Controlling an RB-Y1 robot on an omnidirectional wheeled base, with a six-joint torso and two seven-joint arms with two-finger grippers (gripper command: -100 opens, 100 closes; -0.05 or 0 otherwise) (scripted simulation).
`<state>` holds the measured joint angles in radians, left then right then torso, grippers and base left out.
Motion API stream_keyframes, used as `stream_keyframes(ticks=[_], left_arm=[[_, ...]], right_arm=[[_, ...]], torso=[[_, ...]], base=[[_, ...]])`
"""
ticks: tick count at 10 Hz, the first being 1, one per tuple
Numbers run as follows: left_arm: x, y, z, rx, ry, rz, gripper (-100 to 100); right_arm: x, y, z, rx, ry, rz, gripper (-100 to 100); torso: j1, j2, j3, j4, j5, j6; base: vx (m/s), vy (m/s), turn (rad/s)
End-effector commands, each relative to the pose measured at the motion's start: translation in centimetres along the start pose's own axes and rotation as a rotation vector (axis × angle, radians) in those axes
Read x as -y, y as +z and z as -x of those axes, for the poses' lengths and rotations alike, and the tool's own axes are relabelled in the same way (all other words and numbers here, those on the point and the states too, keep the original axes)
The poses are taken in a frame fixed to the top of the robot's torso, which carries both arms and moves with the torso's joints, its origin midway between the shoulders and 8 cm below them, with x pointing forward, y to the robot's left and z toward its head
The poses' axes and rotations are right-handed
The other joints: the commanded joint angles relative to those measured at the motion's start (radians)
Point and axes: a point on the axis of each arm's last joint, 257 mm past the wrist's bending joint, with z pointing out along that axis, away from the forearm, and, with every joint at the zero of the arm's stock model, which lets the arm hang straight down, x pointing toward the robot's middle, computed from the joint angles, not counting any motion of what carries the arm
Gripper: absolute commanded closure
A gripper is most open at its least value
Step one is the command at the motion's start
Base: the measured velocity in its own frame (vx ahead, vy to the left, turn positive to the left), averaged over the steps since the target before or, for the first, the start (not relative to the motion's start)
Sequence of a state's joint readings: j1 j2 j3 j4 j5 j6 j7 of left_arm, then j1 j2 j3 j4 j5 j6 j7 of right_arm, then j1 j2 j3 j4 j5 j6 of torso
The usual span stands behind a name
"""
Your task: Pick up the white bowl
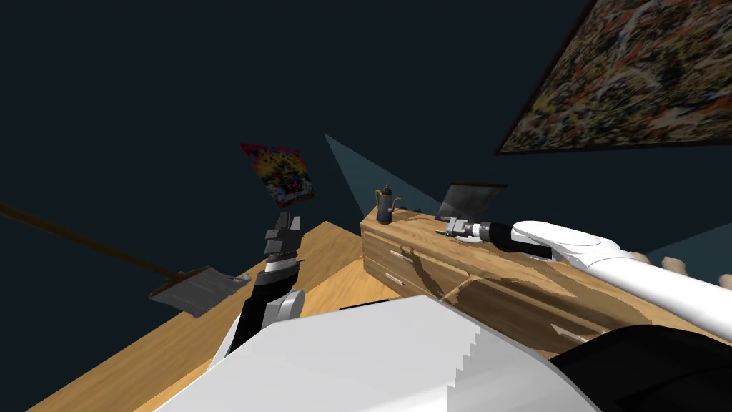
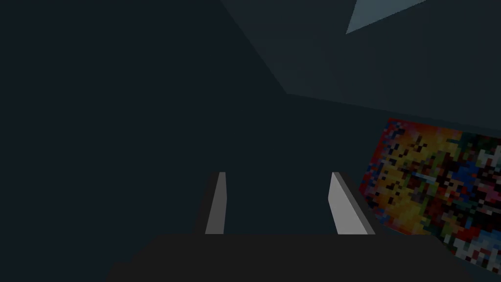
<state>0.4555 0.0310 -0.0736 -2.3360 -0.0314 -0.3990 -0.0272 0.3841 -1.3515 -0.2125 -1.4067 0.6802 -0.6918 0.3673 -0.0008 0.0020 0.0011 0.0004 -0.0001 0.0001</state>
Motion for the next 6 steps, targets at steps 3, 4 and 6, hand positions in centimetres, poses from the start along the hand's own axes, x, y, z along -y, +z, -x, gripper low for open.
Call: stream_keyframes(ticks=[3,4,6], left_arm=[[0.0,0.0,0.0,0.0,0.0,0.0,0],[0.0,0.0,0.0,0.0,0.0,0.0,0],[0.0,0.0,0.0,0.0,0.0,0.0,0]], right_arm=[[2.5,-2.8,-6.3,-0.213,-0.099,0.005,-100],[2.7,-2.9,-6.6,-0.218,-0.098,0.002,-100],[3.3,-4.2,-8.8,-0.292,-0.125,0.009,-100]], torso=[[-0.001,0.0,0.0,0.0,0.0,0.001],[-0.002,0.001,0.001,0.0,0.0,0.001],[-0.002,0.001,0.001,0.0,-0.001,0.001]], base=[[-0.016,-0.016,0.18],[-0.024,-0.028,0.108],[-0.023,-0.024,0.114]])
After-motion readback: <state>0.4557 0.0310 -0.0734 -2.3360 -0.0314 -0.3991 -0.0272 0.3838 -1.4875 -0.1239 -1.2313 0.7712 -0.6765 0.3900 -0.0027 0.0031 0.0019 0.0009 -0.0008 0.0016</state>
